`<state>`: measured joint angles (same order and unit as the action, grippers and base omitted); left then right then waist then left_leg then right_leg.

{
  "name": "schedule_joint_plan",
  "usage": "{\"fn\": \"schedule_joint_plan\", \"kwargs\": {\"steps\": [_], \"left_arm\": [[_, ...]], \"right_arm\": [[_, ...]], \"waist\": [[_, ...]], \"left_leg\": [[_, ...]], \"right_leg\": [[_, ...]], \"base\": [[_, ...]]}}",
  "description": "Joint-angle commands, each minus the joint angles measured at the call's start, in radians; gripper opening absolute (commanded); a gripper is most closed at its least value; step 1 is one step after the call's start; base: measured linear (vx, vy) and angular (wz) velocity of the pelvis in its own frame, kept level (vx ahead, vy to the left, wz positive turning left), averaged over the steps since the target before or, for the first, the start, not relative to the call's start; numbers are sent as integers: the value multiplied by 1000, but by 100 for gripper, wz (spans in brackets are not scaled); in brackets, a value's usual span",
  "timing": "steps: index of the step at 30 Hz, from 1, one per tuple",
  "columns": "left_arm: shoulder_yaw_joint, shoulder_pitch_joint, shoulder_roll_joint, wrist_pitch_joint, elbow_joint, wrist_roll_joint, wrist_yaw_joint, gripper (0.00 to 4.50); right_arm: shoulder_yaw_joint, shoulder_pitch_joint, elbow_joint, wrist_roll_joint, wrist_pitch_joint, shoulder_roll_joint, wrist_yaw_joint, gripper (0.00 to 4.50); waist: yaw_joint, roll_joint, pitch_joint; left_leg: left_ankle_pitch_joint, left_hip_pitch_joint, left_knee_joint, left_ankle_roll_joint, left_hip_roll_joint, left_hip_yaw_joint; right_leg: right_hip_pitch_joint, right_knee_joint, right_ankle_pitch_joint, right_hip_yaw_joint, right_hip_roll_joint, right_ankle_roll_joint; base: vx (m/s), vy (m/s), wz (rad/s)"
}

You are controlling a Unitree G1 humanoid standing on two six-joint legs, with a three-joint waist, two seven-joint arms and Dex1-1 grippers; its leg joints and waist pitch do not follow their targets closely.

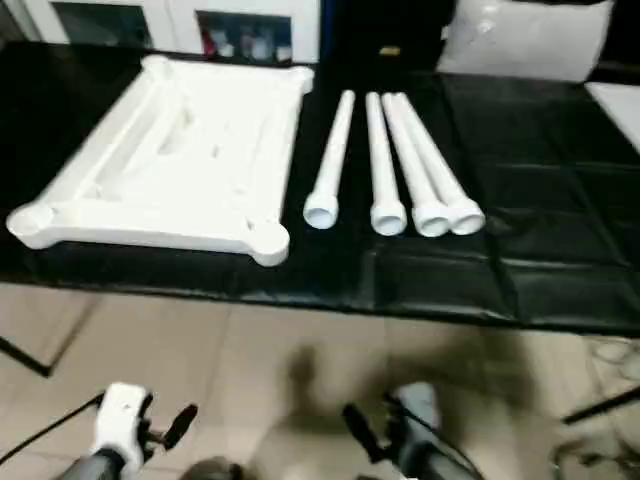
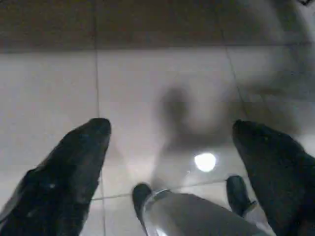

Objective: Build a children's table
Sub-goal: Move to table

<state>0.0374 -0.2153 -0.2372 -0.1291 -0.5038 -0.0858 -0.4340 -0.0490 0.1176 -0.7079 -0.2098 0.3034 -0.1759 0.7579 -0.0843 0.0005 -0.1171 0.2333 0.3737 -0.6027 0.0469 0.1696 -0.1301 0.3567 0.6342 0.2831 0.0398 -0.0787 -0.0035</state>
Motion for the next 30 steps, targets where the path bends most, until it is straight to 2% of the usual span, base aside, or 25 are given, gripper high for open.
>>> {"fn": "schedule_joint_plan", "kwargs": {"steps": [1, 2, 4, 6, 7, 8, 9, 10, 12, 14, 15, 16, 17, 18, 19, 20, 21, 22, 23, 24, 26, 27, 28, 29, 30], "left_arm": [[1, -29, -19, 27, 105, -28, -11, 442], [9, -64, -30, 67, 208, -54, -19, 442], [11, -76, -34, 85, 245, -60, -22, 442], [2, -119, -51, 132, 371, -77, -47, 442], [-2, -131, -55, 142, 405, -81, -55, 442], [-8, -162, -66, 165, 503, -99, -70, 442], [-5, -174, -70, 178, 550, -111, -71, 442], [-2, -183, -74, 189, 591, -121, -70, 442], [-1, -206, -94, 223, 693, -159, -77, 442], [7, -232, -117, 269, 817, -214, -78, 442], [21, -251, -141, 311, 929, -261, -76, 442], [26, -253, -147, 322, 954, -273, -73, 442], [40, -257, -155, 363, 1019, -299, -66, 442], [47, -251, -157, 388, 1053, -312, -58, 442], [49, -246, -157, 398, 1067, -317, -54, 442], [57, -238, -159, 420, 1098, -329, -44, 442], [67, -202, -160, 452, 1145, -327, -15, 442], [75, -166, -156, 481, 1176, -327, 15, 442], [79, -138, -152, 501, 1195, -326, 37, 442], [91, -78, -130, 535, 1204, -326, 101, 442], [114, 12, -74, 531, 1152, -329, 184, 442], [114, 12, -74, 531, 1152, -329, 184, 442], [116, 57, -64, 549, 1123, -326, 213, 442], [91, 140, -69, 623, 1067, -278, 249, 442], [88, 144, -68, 625, 1063, -274, 250, 442]], "right_arm": [[28, 56, 234, -44, -75, -25, 7, 450], [34, 112, 395, -75, -134, -50, -8, 450], [30, 127, 438, -77, -146, -55, -14, 450], [23, 170, 566, -88, -191, -82, -6, 450], [22, 182, 599, -86, -206, -91, -2, 450], [20, 215, 703, -92, -289, -121, -10, 450], [16, 226, 749, -106, -322, -133, -18, 450], [12, 235, 788, -120, -348, -143, -25, 450], [4, 250, 880, -177, -400, -176, -24, 450], [-15, 263, 975, -250, -467, -220, -19, 450], [-41, 267, 1047, -326, -541, -263, -21, 450], [-47, 267, 1064, -353, -553, -269, -22, 450], [-65, 267, 1108, -413, -591, -279, -27, 450], [-77, 257, 1129, -431, -612, -277, -49, 450], [-82, 251, 1137, -434, -623, -276, -62, 450], [-91, 242, 1157, -434, -636, -271, -78, 450], [-108, 215, 1181, -422, -642, -249, -127, 450], [-117, 194, 1201, -404, -635, -230, -162, 450], [-123, 178, 1212, -392, -629, -218, -185, 450], [-124, 153, 1224, -385, -646, -218, -221, 450], [-121, 106, 1205, -345, -644, -173, -299, 450], [-121, 106, 1205, -345, -644, -173, -299, 450], [-130, 67, 1180, -347, -643, -135, -373, 450], [-134, -4, 1129, -359, -649, -87, -463, 450], [-133, -6, 1126, -354, -647, -85, -466, 450]], "waist": [[-1, -1, 21], [-3, -1, 21], [-1, -6, 20], [-3, -6, 22], [-1, -6, 20], [-3, -6, 29], [-2, -7, 35], [-3, -6, 38], [-1, -8, 52], [-3, -7, 55], [-5, -3, 54], [-4, -6, 51], [-7, -5, 48], [-7, 1, 46], [-6, -1, 42], [-6, -2, 39], [-8, 4, 47], [-6, -7, 43], [-9, -3, 50], [-7, -11, 53], [-8, -4, 53], [-6, -2, 55], [-5, 1, 59], [-1, -1, 72], [1, -2, 75]], "left_leg": [[296, -7, 118, -94, 79, 16], [275, -12, 127, -79, 82, 9], [277, -13, 131, -74, 80, 4], [244, -16, 131, -65, 82, -1], [220, -8, 129, -67, 81, -3], [168, -11, 121, -78, 78, -5], [92, -8, 111, -101, 73, -4], [52, -10, 104, -111, 71, -5], [-85, -9, 79, -150, 59, -5], [-138, -4, 71, -162, 55, -3], [-109, -4, 71, -158, 54, -5], [-90, -1, 75, -150, 54, -3], [-46, -3, 79, -141, 56, -4], [9, -3, 85, -129, 57, -3], [36, -3, 89, -119, 58, -5], [81, -4, 94, -104, 57, -5], [102, -7, 95, -85, 58, -5], [119, -6, 98, -75, 58, -8], [134, -10, 101, -49, 58, -7], [135, -12, 100, -36, 57, -9], [121, -13, 99, -12, 55, -11], [117, -11, 99, 0, 51, -12], [108, -10, 98, 8, 48, -12], [97, -14, 95, 26, 44, -11], [94, -15, 94, 33, 40, -11]], "right_leg": [[-25, -115, 249, -54, -84, -191], [-19, -121, 238, -53, -79, -167], [-17, -126, 247, -54, -77, -158], [-11, -127, 220, -57, -75, -156], [-14, -122, 174, -56, -71, -156], [-16, -114, 90, -53, -65, -156], [-22, -101, -39, -49, -59, -161], [-24, -95, -110, -48, -56, -163], [-30, -69, -379, -44, -47, -171], [-29, -58, -495, -39, -41, -172], [-25, -60, -478, -38, -42, -177], [-31, -62, -460, -38, -42, -178], [-30, -67, -402, -36, -43, -180], [-29, -73, -313, -35, -47, -187], [-27, -78, -261, -36, -48, -186], [-25, -86, -150, -35, -49, -180], [-25, -90, -80, -37, -50, -174], [-24, -95, -38, -39, -50, -166], [-22, -94, 29, -39, -53, -160], [-21, -100, 70, -41, -52, -151], [-16, -98, 76, -41, -48, -142], [-15, -98, 69, -42, -47, -137], [-15, -95, 57, -41, -46, -131], [-15, -89, 33, -41, -42, -111], [-14, -88, 28, -40, -39, -105]], "base": [[0, 0, 0], [0, 0, 0], [0, 0, 0], [0, 0, 0], [0, 0, 0], [0, 0, 0], [65, 10, -1], [81, 12, 0], [76, 10, 1], [0, 0, 0], [0, 0, 0], [0, 0, 0], [0, 0, 0], [0, 0, 0], [0, 0, 0], [0, 0, 0], [-50, 4, 0], [-60, 0, 1], [-60, 0, 1], [-75, -3, 1], [-68, 3, 1], [0, 0, 0], [0, 0, 0], [0, 0, 0], [0, 0, 0]]}}
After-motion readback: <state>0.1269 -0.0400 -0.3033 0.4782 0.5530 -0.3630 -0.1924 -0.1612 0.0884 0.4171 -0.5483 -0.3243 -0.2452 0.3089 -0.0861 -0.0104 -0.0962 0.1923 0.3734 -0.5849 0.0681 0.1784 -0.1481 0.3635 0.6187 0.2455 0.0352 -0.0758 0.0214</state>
